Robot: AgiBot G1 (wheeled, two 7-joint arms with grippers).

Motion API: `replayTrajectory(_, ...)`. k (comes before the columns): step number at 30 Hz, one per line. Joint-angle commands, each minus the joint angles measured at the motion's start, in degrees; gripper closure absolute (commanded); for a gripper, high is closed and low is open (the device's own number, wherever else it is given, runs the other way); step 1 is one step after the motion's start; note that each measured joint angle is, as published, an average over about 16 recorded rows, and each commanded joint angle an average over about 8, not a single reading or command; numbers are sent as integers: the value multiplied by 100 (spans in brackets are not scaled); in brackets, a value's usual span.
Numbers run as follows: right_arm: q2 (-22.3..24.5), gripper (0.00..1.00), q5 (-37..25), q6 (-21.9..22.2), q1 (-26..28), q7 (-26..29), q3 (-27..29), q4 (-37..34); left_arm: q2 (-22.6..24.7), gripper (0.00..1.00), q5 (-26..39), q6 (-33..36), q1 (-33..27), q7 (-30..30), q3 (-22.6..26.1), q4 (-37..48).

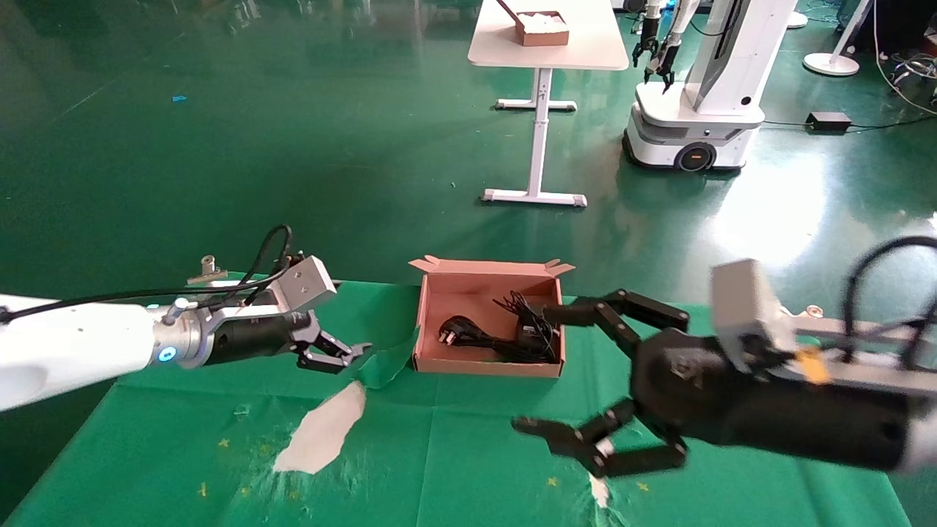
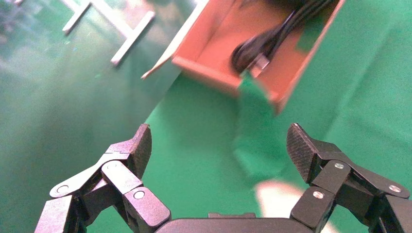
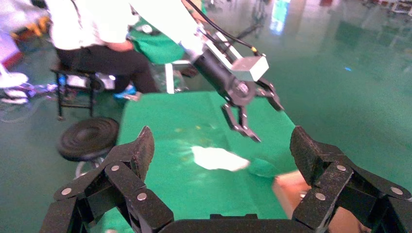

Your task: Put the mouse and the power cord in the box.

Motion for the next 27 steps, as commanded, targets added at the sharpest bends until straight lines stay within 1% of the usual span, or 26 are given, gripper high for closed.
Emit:
replayTrajectory(1,143,0,192,-91,-143,78,88,185,-114,0,-155,171,146,-82,-174,-210)
replayTrajectory(7,575,0,770,-367,-574,311,354,743,-458,0,-622,688,586,-328,-699,-843)
replayTrajectory(11,764,0,1024,-488,-762,413,470,986,-688,0,-935,1035,881,-493,-1051,-1267)
replayTrajectory(27,813,0,1091,-518,-805,434,491,1042,-1610,0,-2186,2420,2059,-1152,-2458,-2962)
